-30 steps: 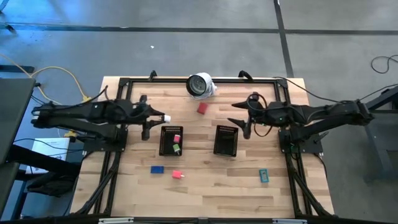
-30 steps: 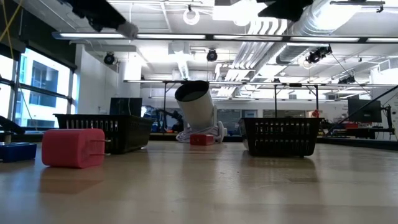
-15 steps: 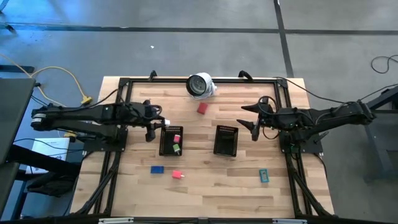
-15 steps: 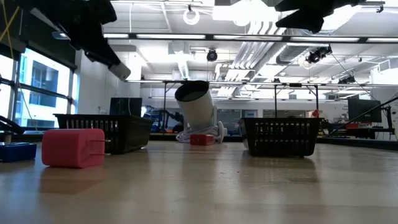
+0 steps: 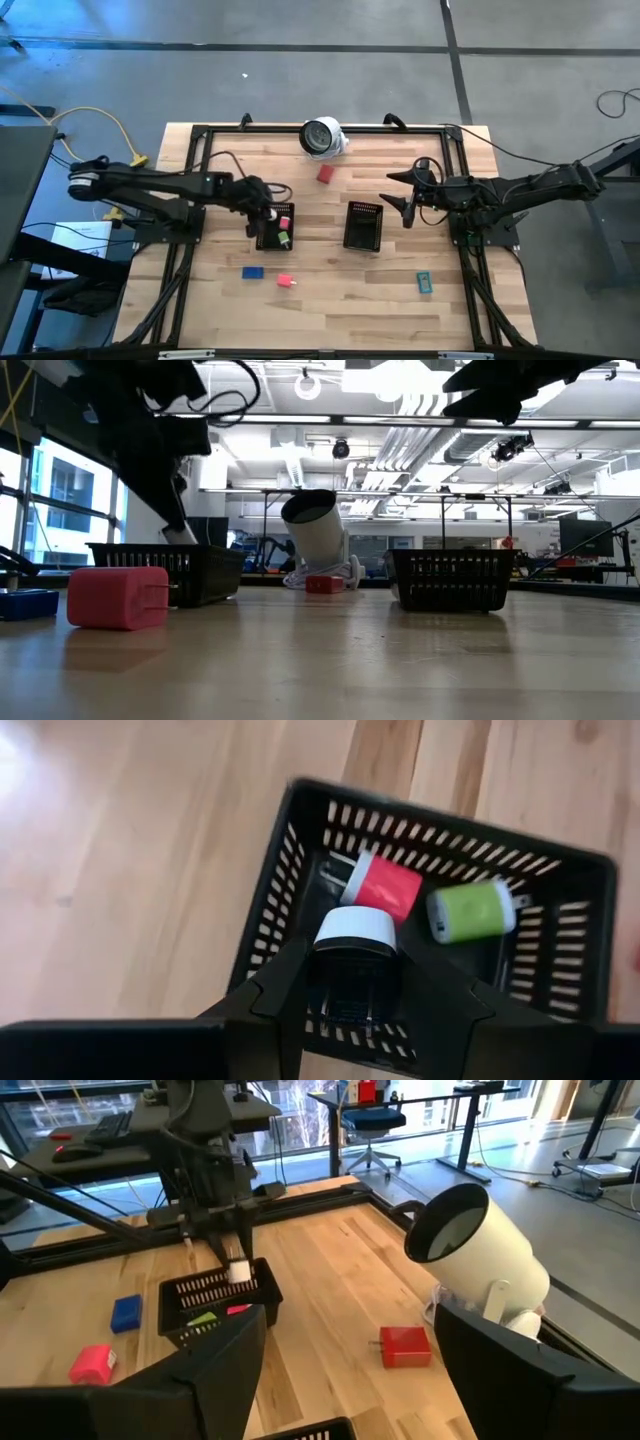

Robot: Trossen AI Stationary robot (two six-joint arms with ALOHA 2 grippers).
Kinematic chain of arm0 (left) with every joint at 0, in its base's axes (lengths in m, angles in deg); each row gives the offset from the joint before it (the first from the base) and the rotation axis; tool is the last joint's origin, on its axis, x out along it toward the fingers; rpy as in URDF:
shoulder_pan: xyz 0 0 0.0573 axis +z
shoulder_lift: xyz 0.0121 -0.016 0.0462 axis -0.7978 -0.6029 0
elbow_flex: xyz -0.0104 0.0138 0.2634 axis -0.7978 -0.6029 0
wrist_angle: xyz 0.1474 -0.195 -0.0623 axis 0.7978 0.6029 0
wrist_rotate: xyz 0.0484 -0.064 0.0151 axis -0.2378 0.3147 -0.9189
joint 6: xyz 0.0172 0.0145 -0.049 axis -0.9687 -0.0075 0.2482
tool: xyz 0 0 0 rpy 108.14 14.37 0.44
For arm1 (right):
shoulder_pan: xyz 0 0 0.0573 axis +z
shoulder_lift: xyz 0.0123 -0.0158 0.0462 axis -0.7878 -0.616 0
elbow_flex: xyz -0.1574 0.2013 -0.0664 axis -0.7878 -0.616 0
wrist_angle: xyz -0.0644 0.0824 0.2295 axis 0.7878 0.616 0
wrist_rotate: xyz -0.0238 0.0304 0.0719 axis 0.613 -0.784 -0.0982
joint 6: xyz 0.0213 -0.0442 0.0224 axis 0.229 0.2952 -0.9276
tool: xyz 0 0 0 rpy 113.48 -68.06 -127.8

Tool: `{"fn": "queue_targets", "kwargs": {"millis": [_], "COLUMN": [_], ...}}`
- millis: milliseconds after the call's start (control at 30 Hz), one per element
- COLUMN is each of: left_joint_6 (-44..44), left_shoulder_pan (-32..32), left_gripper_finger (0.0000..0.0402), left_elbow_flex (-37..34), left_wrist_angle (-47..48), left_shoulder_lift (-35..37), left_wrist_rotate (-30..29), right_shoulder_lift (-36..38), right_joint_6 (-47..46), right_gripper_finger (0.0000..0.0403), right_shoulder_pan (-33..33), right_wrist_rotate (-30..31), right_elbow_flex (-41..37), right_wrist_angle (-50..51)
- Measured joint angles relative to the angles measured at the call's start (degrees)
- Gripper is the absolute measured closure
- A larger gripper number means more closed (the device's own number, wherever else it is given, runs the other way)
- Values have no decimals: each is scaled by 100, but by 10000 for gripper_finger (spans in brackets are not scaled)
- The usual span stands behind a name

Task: Pick & Place Office items
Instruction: Put the white charger adapter into the left black bin

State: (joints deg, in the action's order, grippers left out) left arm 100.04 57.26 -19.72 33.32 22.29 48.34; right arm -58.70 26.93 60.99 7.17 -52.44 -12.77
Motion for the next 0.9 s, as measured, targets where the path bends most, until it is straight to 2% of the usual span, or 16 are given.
{"fn": "queue_targets", "kwargs": {"millis": [367,900], "left_joint_6": [11,129], "left_shoulder_pan": [-180,-187], "left_gripper_finger": [280,280], "left_elbow_flex": [460,505], "left_wrist_angle": [302,327], "left_shoulder_lift": [-414,-854], "left_wrist_rotate": [39,140], "right_shoulder_lift": [-4,-4], "right_joint_6": [0,0], "right_gripper_finger": [125,125], "right_shoulder_pan": [0,0], "right_wrist_rotate": [-1,-25], "right_elbow_flex": [0,0], "right_wrist_angle": [10,122]}}
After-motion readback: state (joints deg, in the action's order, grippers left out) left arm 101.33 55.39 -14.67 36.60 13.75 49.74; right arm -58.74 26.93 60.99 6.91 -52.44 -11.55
